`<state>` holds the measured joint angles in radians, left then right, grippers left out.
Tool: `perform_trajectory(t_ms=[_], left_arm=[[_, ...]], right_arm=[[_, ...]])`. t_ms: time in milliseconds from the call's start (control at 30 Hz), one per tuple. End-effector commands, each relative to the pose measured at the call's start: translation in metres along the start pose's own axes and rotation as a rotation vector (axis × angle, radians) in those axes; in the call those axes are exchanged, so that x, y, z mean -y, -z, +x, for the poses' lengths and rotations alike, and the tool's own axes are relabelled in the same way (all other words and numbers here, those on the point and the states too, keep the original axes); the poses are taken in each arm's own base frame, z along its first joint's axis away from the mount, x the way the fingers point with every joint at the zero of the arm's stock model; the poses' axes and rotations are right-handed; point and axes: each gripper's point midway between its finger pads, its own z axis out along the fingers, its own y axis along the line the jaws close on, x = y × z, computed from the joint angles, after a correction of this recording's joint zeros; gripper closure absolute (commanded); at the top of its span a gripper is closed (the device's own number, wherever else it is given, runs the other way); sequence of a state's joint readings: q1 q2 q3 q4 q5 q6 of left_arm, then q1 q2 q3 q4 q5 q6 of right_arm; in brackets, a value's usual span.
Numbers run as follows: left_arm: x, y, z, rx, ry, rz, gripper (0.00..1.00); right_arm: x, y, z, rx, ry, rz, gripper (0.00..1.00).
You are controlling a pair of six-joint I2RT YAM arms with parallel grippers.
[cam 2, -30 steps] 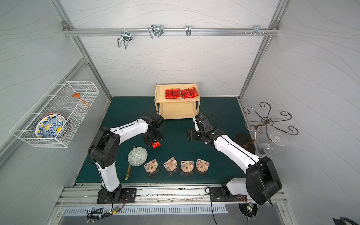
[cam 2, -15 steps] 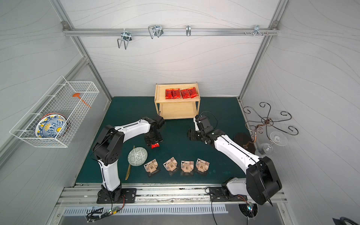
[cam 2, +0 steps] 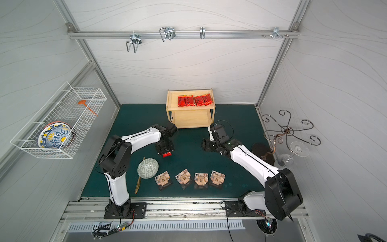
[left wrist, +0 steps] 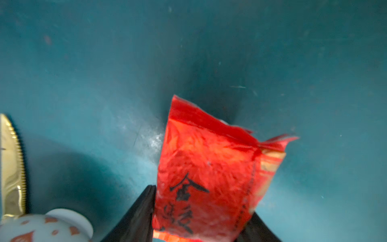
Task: Place the tea bags on the shelf by color
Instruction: Pick up the tea bag from the center of the board, then place the tea bag on the shelf.
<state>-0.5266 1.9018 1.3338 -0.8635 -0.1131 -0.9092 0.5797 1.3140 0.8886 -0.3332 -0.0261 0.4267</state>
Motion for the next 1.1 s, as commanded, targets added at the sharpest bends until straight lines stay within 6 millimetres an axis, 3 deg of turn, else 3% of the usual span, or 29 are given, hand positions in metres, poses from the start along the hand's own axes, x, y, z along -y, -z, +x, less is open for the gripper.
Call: perform_trajectory(t_ms=[0, 300, 600, 800, 1067], left_arm=[[0.006, 0.042, -0.020, 0.107, -0.061, 0.050, 0.44], [0.021, 0.124, -0.052, 0.273, -0.247, 0.147, 0.45], [0.053, 0.202, -0.113, 0.437, -0.348, 0.225, 0.46], [0.082, 0.220, -0.152, 0.491, -0.361, 0.295, 0.46], [0.111, 0.228, -0.199, 0.582, -0.284, 0.396, 0.44]], right_arm=[[0.002, 0.000, 0.002, -0.006, 0.012, 0.017, 0.33], [0.002, 0.002, 0.000, 0.005, 0.012, 0.018, 0.33], [0.004, 0.004, -0.002, 0.011, 0.001, 0.017, 0.33], [0.004, 0.004, -0.003, 0.009, -0.007, 0.009, 0.33], [0.006, 0.005, -0.001, 0.000, -0.012, 0.013, 0.33]])
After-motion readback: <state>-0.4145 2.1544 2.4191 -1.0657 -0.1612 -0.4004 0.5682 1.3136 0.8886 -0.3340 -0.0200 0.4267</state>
